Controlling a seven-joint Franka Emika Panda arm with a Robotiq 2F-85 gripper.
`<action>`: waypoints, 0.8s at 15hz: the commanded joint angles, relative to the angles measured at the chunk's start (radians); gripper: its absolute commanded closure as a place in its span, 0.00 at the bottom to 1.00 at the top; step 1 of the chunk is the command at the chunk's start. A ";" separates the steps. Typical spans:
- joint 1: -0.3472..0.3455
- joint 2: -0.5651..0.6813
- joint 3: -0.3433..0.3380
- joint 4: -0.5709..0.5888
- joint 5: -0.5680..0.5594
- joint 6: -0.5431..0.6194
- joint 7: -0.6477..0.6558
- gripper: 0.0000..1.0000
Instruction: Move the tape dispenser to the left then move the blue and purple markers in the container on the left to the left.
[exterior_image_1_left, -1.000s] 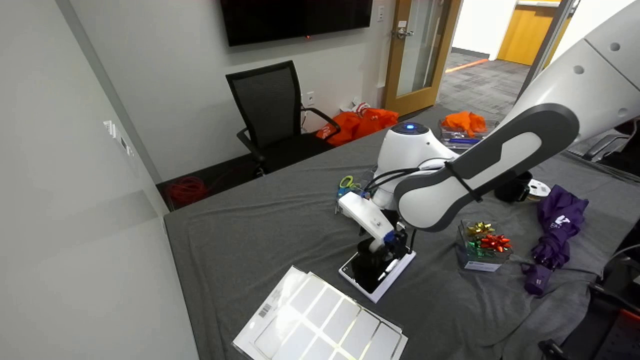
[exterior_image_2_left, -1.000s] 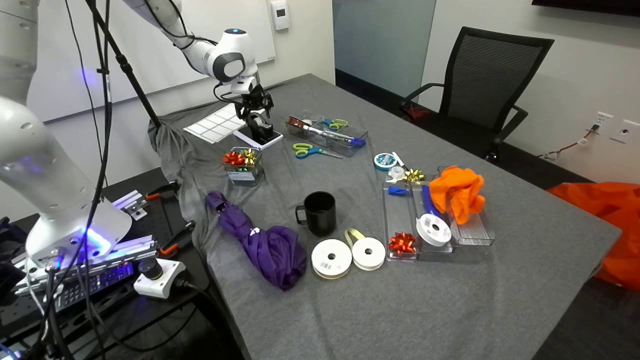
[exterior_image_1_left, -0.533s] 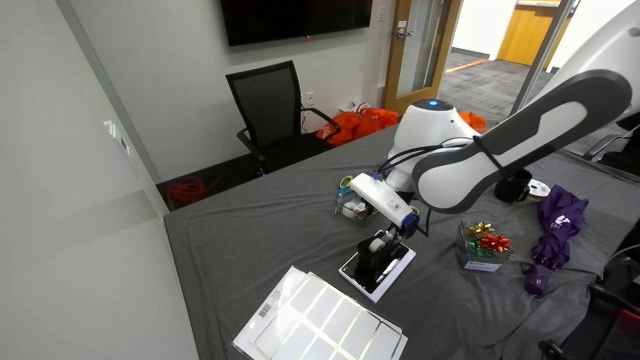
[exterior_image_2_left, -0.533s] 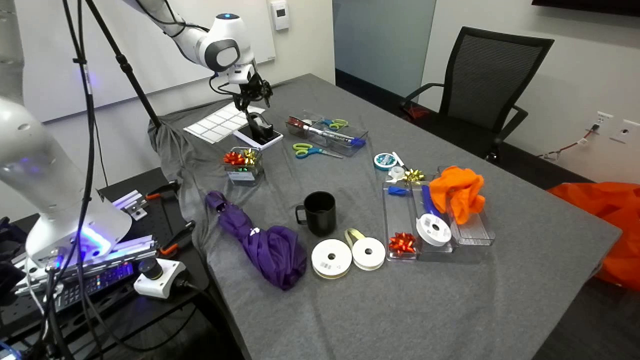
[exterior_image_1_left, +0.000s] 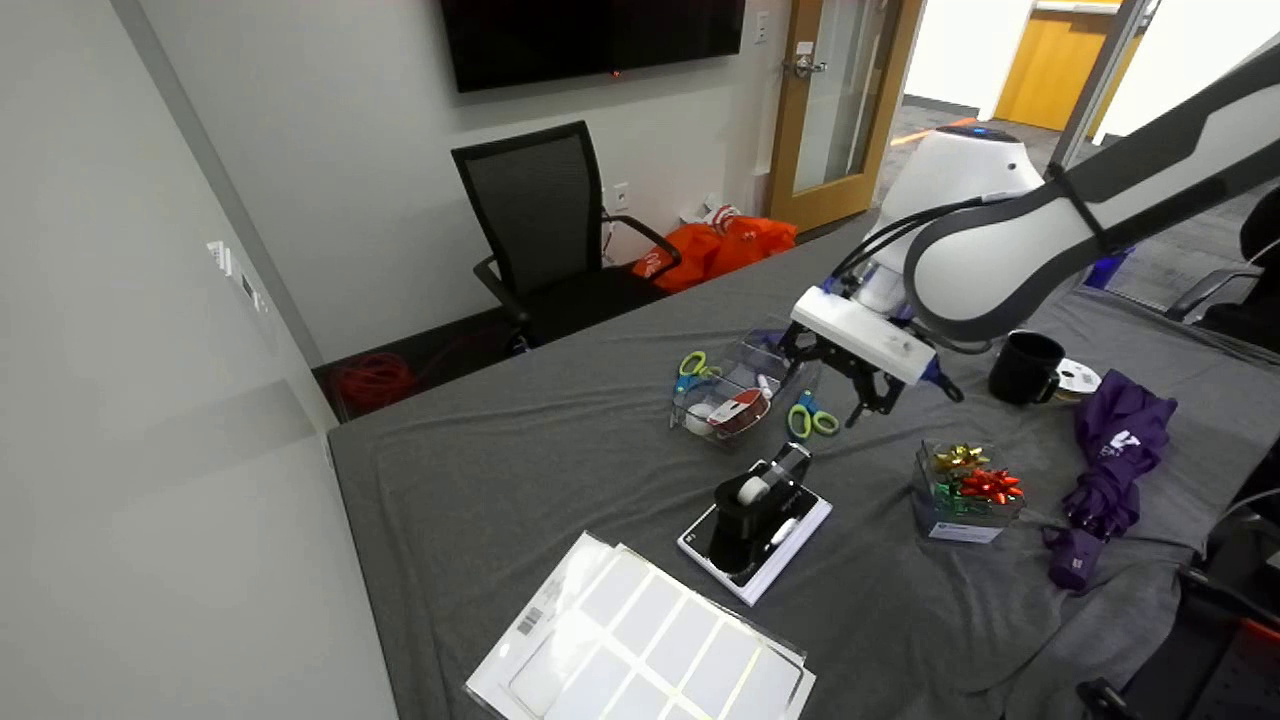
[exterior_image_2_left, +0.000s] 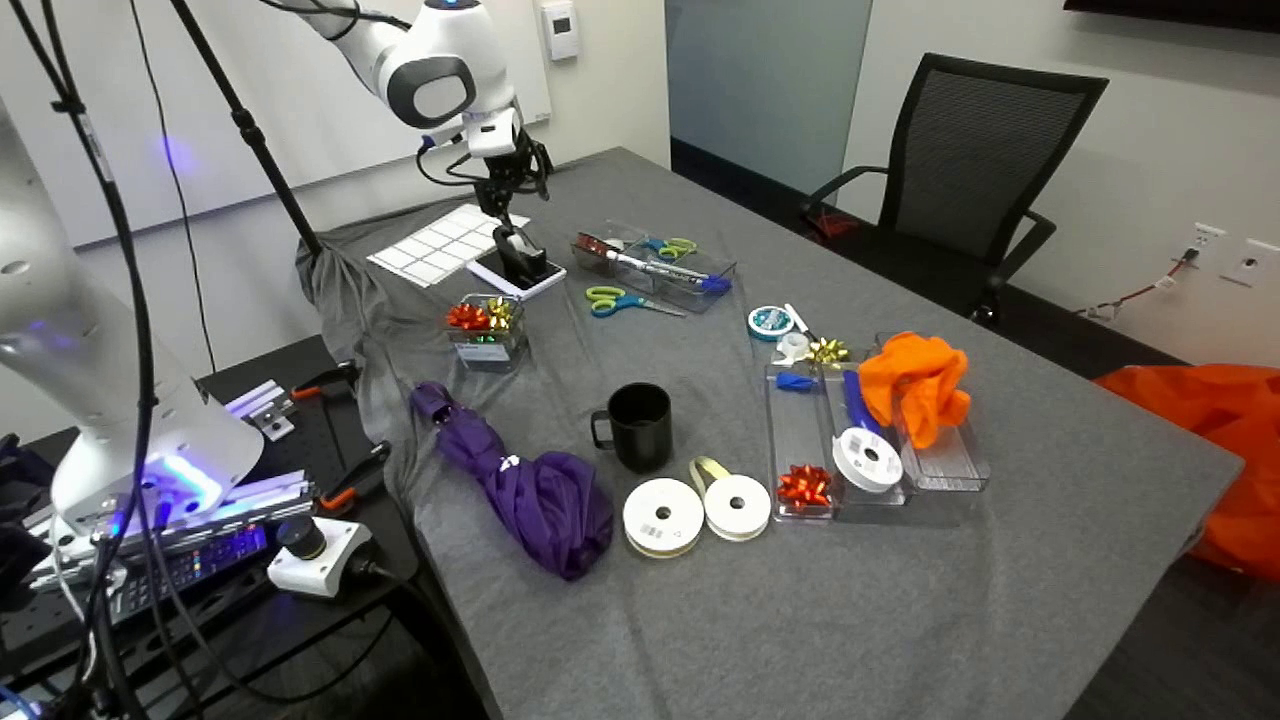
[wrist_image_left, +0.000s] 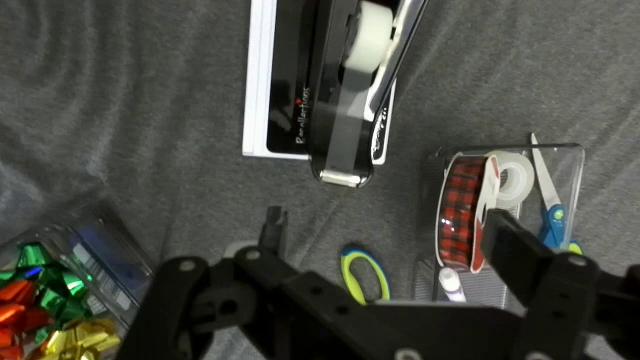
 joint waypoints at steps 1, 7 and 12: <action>-0.065 -0.061 0.024 -0.068 0.099 0.043 -0.181 0.00; -0.098 -0.059 0.008 -0.076 0.158 0.091 -0.365 0.00; -0.101 -0.018 0.012 -0.059 0.224 0.204 -0.423 0.00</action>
